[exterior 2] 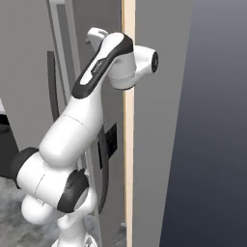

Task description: Take the lemon wedge and carrot from the second highest rack and move them to the highest rack where the tangerine and carrot are located, to maximize freezer space. Close the freezer door after rearranging.

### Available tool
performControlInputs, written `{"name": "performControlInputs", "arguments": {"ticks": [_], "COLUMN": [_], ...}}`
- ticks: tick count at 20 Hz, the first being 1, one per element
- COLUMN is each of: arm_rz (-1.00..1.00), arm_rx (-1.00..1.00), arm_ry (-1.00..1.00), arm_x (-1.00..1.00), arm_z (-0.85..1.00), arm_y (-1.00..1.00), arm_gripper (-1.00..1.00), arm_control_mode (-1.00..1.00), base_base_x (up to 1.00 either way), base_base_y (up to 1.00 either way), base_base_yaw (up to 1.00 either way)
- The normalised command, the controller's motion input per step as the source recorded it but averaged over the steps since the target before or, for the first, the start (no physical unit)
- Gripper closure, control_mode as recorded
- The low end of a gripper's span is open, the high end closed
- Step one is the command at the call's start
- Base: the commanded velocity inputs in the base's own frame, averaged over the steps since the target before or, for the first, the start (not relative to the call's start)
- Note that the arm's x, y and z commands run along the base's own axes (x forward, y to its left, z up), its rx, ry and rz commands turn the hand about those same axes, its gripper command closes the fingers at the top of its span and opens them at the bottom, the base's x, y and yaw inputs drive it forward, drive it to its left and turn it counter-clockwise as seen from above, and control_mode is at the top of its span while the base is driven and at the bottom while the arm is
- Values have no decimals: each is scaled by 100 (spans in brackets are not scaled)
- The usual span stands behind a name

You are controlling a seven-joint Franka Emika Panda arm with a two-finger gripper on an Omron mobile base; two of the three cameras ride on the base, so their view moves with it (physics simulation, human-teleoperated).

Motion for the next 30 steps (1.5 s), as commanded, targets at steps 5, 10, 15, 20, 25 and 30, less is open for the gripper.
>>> {"name": "performControlInputs", "arguments": {"ticks": [5, 10, 15, 20, 25, 30], "arm_rz": [-7, -16, -19, -16, -12, -10], "arm_rx": [-3, -6, -9, -8, -10, -9], "arm_ry": [0, 0, 0, 0, 0, 1], "arm_x": [14, 44, 46, 44, 41, 41], "arm_z": [0, 0, 0, 0, 0, 0], "arm_y": [67, 71, 72, 70, 70, 66], "arm_gripper": [-100, -100, -100, -100, -100, -100], "arm_control_mode": [-100, -100, -100, -100, -100, -100], "base_base_x": [0, 0, 0, 0, 0, 0], "base_base_y": [0, 0, 0, 0, 0, 0], "base_base_yaw": [0, 0, 0, 0, 0, 0]}}
